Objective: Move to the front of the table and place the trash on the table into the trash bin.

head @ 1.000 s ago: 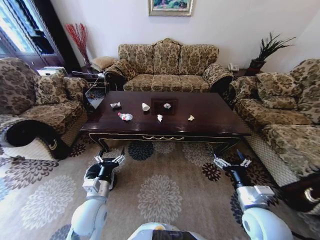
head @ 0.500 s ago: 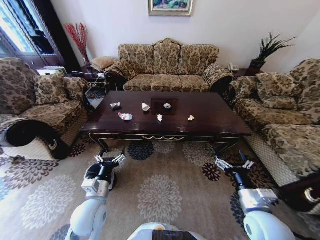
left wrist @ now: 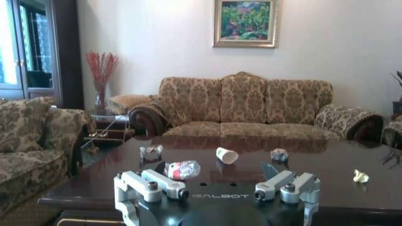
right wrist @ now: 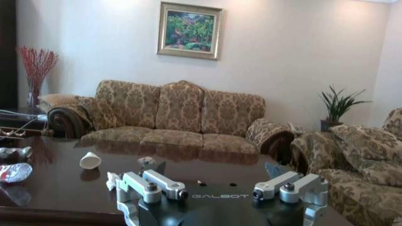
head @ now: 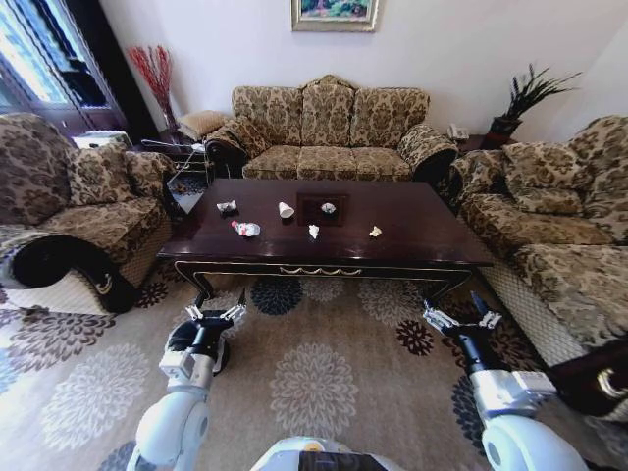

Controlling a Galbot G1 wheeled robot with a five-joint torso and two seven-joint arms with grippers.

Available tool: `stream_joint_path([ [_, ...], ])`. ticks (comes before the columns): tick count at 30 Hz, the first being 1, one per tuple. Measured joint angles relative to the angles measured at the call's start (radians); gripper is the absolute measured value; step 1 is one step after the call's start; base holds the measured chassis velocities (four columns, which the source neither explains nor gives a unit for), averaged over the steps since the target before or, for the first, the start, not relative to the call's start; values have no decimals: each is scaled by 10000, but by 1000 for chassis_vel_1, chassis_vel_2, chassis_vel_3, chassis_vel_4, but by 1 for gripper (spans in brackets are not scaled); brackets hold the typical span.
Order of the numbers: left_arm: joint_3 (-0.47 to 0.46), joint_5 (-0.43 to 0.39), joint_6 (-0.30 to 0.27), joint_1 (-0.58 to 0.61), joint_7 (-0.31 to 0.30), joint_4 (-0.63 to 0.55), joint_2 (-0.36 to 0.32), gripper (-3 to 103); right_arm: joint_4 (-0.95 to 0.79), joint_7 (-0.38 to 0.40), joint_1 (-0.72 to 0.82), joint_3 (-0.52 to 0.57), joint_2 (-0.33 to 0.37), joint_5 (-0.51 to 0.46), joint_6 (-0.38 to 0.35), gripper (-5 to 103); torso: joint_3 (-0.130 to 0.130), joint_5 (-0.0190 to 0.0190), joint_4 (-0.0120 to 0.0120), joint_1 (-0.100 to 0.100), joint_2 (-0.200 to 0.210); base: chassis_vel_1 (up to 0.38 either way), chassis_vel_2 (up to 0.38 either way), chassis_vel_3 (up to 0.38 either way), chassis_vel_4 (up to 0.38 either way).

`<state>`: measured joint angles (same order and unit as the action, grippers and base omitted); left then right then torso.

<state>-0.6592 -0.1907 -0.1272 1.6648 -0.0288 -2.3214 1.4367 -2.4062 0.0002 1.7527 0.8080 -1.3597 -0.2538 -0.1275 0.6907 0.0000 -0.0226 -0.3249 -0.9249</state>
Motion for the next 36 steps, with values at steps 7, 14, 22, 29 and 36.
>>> stream_joint_path([
  [7, 43, 8, -10, -31, 19, -12, 33, 100, 23, -29, 3, -28, -87, 219, 137, 100, 0, 0, 0, 0, 0, 0, 0, 0, 0],
  [14, 51, 17, 99, -9, 49, -38, 95, 100, 53, 16, 67, -261, -122, 698, 143, 100, 0, 1, 0, 0, 0, 13, 19, -17, -20],
  [22, -114, -48, 234, 3, 52, -53, 111, 100, 73, 239, -45, -667, -112, 1029, -61, 100, 0, 1, 0, 0, 0, 121, 128, -137, -133],
  [29, -158, -61, 357, 71, 51, -7, 185, 100, -35, 476, -260, -924, -119, 1310, -504, 100, 1, -7, -4, -1, 1, 265, 267, -260, -264],
  [36, -188, -111, 431, 105, 49, 84, 184, 100, -103, 534, -254, -949, -131, 1398, -715, 100, 1, 2, -2, -1, 1, 325, 329, -322, -309],
])
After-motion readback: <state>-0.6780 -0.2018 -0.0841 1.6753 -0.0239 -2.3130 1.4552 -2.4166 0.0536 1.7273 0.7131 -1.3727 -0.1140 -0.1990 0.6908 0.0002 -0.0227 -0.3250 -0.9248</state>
